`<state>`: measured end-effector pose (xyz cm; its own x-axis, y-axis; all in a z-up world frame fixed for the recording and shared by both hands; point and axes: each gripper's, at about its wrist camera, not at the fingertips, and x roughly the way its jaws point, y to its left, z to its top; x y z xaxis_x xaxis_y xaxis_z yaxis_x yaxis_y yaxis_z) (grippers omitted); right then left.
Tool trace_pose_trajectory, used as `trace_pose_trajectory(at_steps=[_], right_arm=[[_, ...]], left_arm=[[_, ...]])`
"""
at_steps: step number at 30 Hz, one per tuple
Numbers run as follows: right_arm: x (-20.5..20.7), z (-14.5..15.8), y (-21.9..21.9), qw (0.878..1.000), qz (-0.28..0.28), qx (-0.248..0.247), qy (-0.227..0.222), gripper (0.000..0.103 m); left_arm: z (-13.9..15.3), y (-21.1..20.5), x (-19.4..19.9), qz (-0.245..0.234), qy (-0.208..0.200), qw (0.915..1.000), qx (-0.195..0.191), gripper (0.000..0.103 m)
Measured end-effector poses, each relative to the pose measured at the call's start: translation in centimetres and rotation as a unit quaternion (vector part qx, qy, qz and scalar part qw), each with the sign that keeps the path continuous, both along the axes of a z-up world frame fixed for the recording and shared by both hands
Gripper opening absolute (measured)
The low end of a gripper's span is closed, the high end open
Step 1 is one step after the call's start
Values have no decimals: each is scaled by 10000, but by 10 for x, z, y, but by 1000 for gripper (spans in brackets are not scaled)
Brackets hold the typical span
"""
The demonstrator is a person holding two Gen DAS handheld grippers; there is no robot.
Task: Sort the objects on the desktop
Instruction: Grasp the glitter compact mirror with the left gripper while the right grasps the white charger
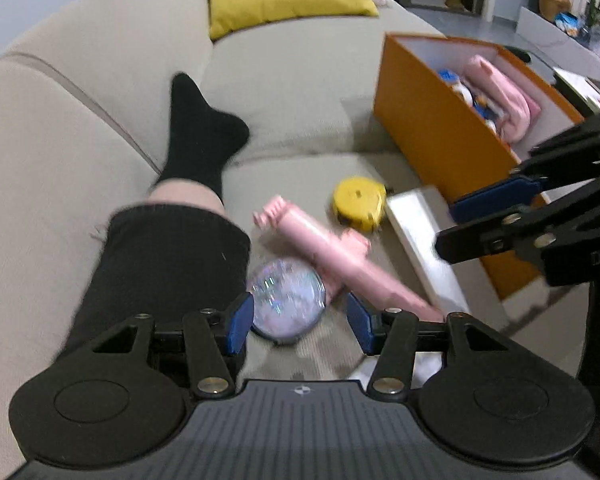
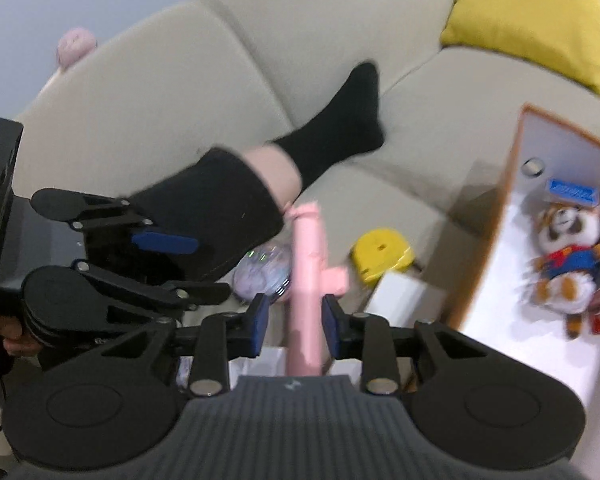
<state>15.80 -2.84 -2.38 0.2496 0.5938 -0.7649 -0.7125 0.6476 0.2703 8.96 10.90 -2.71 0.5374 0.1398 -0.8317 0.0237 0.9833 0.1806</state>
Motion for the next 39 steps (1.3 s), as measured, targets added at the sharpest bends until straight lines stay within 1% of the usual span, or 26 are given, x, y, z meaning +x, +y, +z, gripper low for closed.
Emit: trace_pose_trajectory(at_steps=[2, 4, 7, 12, 17, 20, 24, 26, 29, 31, 32, 34, 36, 39], right_arm=[[1, -11, 9, 9999, -32, -102, 133, 32], [1, -19, 18, 9996, -65, -200, 203, 32], [3, -29, 30, 9989, -129, -425, 133, 32], [11, -35, 34, 9976, -292, -548, 318, 32], [12, -40, 35, 9966, -401, -627, 350, 32], [13, -42, 33, 9962, -477, -606, 398, 33], [11, -42, 32, 9964, -468, -577, 416, 33], [10, -42, 33, 9964, -450, -597, 390, 33], [6, -40, 31, 9969, -386, -623, 276, 33], [1, -37, 29, 9974, -298, -623, 224, 33], [0, -36, 28, 9975, -266, -617, 218, 33], [-4, -34, 26, 9979, -202, -583, 214, 33], [-8, -33, 24, 9981, -153, -556, 209, 33], [-13, -34, 22, 9982, -119, -539, 243, 33]], left_arm=[[-9, 2, 0, -30, 103, 9999, -17, 61], [-19, 1, 2, -68, 157, 9998, 121, 61], [-31, -1, 8, -146, 204, 9993, 294, 61], [-48, 1, 24, -240, 417, 9985, 246, 61], [-65, 4, 38, -54, 702, 9969, 353, 61], [-71, 3, 41, 38, 705, 9959, 574, 61], [-78, -4, 43, -33, 724, 9933, 898, 66], [-78, -6, 44, -55, 739, 9928, 941, 66], [-72, -3, 41, -21, 660, 9947, 785, 56], [-67, -2, 38, 70, 560, 9955, 760, 43], [-64, -1, 36, 81, 492, 9961, 722, 40], [-56, 1, 30, 97, 346, 9971, 668, 31], [-49, 2, 24, 100, 205, 9975, 671, 27], [-38, 7, 12, 167, 13, 9983, 556, 21]])
